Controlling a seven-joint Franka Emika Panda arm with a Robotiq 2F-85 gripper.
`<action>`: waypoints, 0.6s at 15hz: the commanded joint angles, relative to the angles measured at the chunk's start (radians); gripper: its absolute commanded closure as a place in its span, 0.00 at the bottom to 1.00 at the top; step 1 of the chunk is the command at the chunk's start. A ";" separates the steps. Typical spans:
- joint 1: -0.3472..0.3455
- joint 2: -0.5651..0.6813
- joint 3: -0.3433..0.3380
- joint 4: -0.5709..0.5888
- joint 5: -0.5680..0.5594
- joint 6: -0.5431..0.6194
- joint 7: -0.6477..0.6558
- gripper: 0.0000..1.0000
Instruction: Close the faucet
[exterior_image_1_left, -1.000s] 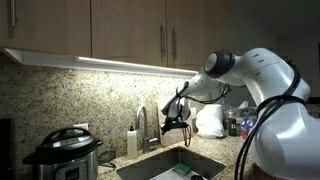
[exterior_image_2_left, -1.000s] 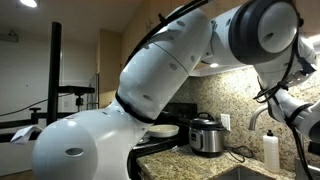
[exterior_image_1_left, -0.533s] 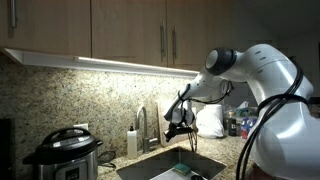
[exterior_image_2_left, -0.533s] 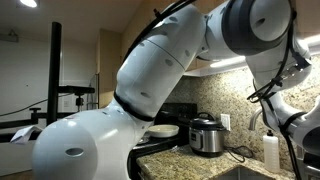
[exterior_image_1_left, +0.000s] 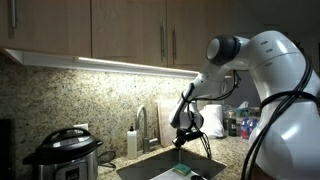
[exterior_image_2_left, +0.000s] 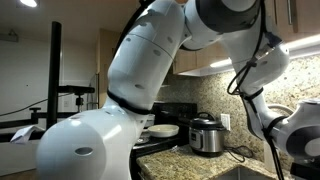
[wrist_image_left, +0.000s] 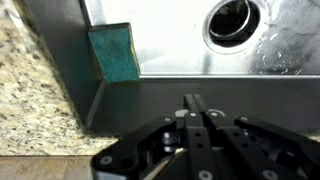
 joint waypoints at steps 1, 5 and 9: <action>0.089 -0.214 -0.085 -0.210 -0.042 -0.016 0.037 1.00; 0.281 -0.401 -0.283 -0.362 -0.148 -0.029 0.143 1.00; 0.328 -0.567 -0.379 -0.450 -0.387 -0.110 0.336 1.00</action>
